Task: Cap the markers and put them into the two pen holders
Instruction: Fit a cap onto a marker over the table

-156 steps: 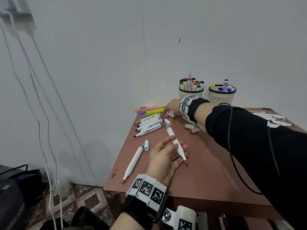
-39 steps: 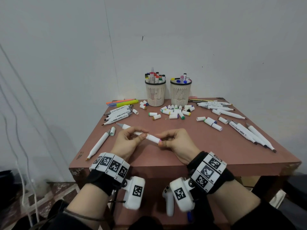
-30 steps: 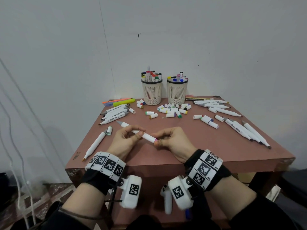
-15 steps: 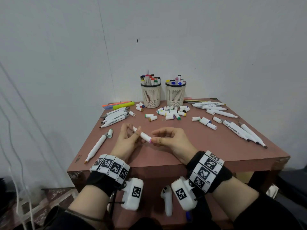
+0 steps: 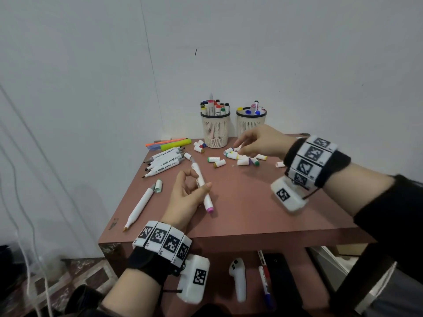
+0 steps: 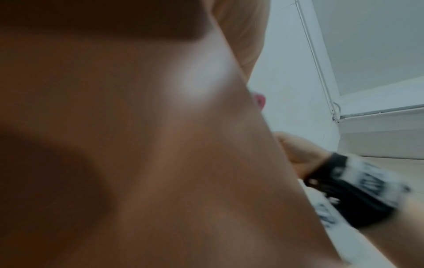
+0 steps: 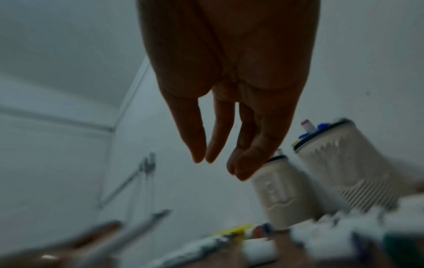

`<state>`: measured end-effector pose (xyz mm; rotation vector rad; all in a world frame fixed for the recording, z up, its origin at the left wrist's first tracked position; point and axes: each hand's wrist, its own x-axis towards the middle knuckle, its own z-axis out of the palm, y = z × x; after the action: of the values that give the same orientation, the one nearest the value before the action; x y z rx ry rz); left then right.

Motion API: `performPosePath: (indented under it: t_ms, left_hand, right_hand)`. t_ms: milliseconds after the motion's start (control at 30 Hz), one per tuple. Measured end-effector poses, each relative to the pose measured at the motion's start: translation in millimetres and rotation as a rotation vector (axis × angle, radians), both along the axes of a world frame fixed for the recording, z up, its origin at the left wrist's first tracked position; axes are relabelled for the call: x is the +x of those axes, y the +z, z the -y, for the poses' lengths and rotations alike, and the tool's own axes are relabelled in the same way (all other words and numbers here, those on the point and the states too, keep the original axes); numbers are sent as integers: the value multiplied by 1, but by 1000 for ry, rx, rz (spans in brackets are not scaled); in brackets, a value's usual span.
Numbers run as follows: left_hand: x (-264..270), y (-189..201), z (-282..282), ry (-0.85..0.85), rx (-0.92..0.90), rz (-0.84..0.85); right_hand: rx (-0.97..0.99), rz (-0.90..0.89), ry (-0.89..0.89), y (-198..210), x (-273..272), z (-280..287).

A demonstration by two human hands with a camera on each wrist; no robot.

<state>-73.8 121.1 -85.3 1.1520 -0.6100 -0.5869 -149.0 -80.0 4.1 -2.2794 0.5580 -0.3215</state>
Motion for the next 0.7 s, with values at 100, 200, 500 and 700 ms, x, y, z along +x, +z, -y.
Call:
performPosePath:
  t_ms: [100, 200, 500, 700]
  left_hand:
    - [1, 1, 1, 13, -8, -46]
    - [3, 0, 3, 37, -15, -56]
    - [8, -3, 6, 34, -15, -62]
    - [10, -4, 7, 28, -20, -71]
  right_hand:
    - [-290, -210, 0, 1, 33, 32]
    - [-475, -313, -37, -6, 58, 57]
    - [-666, -563, 48, -25, 100, 83]
    - [-718, -616, 134, -29, 120, 81]
